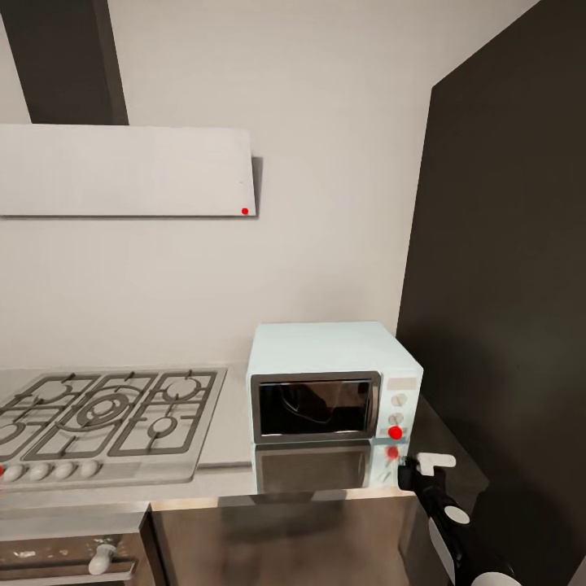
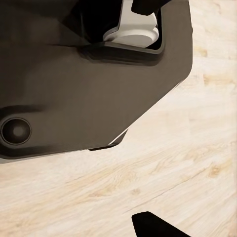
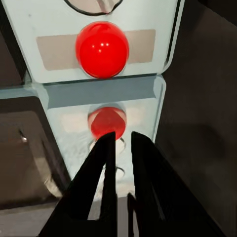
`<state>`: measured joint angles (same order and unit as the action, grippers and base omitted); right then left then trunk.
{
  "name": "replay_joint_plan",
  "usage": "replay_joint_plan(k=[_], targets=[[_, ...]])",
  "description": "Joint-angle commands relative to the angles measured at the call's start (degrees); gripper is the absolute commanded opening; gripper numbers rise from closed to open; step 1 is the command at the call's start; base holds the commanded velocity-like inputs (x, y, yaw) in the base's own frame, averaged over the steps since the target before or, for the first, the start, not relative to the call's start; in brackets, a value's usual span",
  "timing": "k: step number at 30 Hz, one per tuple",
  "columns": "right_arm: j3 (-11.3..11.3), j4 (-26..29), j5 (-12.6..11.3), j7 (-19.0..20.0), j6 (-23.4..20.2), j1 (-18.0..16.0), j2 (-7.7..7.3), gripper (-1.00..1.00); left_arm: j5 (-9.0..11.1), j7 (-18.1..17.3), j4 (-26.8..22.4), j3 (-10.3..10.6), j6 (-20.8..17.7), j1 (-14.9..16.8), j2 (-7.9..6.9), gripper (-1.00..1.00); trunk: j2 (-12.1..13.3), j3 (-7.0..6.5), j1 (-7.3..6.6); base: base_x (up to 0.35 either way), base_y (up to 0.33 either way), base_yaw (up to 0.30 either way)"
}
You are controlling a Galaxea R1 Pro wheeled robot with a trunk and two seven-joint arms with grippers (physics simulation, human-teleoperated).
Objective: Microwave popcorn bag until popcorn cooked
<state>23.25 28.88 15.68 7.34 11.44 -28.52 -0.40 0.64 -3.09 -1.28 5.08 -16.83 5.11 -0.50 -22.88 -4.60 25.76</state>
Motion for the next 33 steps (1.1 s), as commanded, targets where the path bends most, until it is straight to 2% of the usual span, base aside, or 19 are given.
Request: replay_joint_plan(k=[1,8,16,33], targets=[[0.5,0.0,0.4,0.5,0.2,0.0,0.05,-1.0,0.1,-0.2,-0.1,0.5,-0.3,0.0,-0.02,1.0,0.0,0.02,0.02,0.0,0.0,0.0],[0.5,0.0,0.4,0.5,0.2,0.0,-0.34,-1.0,0.1,-0.2,-0.1,0.5,-0.3,0.0,-0.02,1.0,0.0,0.02,0.02,0.012,0.0,0.0],[0.5,0.0,0.4,0.5,0.2,0.0,-0.6,-1.0,0.1,-0.2,-0.1,0.5,-0.3,0.0,-0.02,1.0,0.0,0.02,0.02,0.256,0.0,0.0],[0.5,0.0,0.4,0.6,0.2,0.0,-0.6,-1.0,0.1,-0.2,-0.1,0.5,0.4,0.0,-0.02,1.0,0.0,0.02,0.02,0.06,0.03,0.0]])
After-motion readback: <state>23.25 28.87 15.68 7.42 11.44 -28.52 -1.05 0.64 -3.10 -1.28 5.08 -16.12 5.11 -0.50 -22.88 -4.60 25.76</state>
